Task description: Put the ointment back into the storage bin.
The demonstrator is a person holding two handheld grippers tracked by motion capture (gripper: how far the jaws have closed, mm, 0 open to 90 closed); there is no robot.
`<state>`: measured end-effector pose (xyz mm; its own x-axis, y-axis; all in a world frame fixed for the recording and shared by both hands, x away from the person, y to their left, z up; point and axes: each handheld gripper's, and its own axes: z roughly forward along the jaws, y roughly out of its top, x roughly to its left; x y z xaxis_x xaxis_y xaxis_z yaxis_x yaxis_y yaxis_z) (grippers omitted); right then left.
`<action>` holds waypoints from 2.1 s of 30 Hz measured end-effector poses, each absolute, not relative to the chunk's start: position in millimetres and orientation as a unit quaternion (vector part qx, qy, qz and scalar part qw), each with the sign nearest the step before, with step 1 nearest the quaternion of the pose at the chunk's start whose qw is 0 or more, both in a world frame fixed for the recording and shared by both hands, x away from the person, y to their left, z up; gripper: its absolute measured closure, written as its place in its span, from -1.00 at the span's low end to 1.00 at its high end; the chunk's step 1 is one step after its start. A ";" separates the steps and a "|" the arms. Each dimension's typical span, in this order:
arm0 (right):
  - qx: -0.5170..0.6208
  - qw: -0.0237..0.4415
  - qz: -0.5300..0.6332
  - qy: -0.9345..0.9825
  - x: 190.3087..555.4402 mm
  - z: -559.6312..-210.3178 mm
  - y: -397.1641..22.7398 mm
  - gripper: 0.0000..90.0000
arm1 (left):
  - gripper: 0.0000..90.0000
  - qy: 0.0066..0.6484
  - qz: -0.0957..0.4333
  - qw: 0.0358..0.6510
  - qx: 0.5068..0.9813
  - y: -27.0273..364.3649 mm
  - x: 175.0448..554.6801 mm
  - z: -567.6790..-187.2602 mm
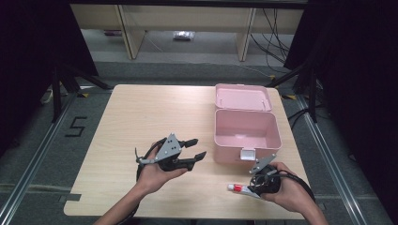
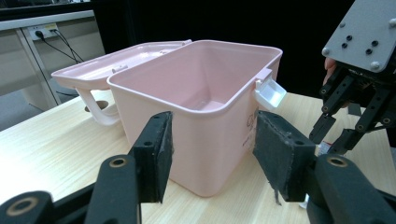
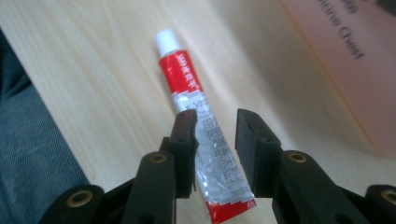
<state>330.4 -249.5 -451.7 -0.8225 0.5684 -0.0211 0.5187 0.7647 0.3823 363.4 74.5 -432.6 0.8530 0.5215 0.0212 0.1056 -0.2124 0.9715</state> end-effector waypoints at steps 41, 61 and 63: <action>0.159 0.016 0.059 0.985 351.5 -473.0 -227.5 0.51 | 0.03 0.207 0.172 0.582 0.767 72.4 366.3 -437.5; 0.128 0.013 0.048 0.990 352.9 -473.4 -223.7 0.58 | 0.04 0.203 0.172 0.580 0.770 73.8 366.4 -437.8; 0.128 0.012 0.049 0.991 352.8 -473.3 -223.7 0.58 | 0.04 0.206 0.172 0.580 0.770 73.9 366.4 -438.1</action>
<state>352.8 -223.7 -473.3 -0.9672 0.2538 -0.0123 0.2514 0.9628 0.0995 366.4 73.9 -438.1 0.8565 0.5155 0.0258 0.1174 -0.2432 0.9628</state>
